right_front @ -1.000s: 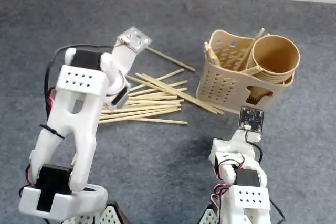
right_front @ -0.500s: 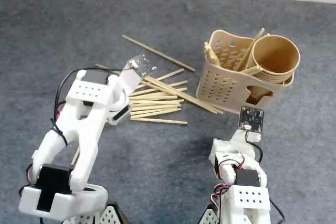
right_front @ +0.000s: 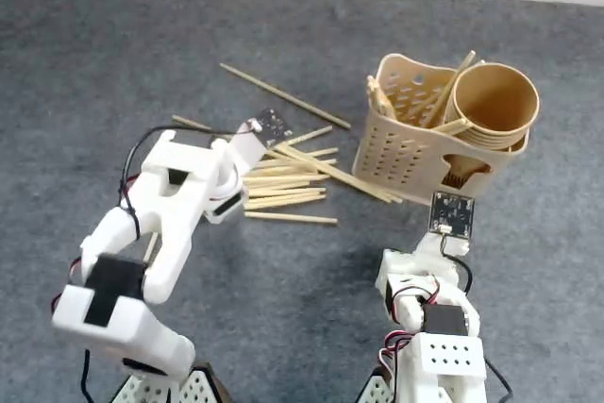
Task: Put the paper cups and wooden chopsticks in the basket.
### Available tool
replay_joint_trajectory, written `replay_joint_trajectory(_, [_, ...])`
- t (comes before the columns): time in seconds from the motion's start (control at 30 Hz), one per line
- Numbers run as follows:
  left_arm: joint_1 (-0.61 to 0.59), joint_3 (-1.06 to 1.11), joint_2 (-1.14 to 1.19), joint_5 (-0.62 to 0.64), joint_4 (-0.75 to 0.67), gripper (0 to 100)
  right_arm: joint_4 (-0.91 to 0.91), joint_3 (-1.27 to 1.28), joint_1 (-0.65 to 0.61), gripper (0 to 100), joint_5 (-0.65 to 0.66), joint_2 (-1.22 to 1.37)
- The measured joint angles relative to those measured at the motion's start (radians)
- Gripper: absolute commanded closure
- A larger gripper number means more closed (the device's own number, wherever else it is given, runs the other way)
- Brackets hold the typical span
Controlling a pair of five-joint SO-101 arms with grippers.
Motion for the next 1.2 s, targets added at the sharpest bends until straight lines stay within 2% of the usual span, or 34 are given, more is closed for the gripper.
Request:
replay_joint_trajectory(0.23, [0.005,-0.044,0.064,-0.005,0.005,95,0.0,0.0,0.0,99.2,0.0,0.0])
replay_joint_trajectory(0.43, [0.005,-0.044,0.058,-0.008,0.107,95,0.0,0.0,0.0,99.2,0.0,0.0])
replay_joint_trajectory(0.87, [0.005,-0.044,-0.279,-0.008,0.328,99,0.0,0.0,0.0,99.2,0.0,0.0])
replay_joint_trajectory(1.2, [0.003,-0.015,-0.311,-0.003,0.384,99,0.0,0.0,0.0,99.2,0.0,0.0])
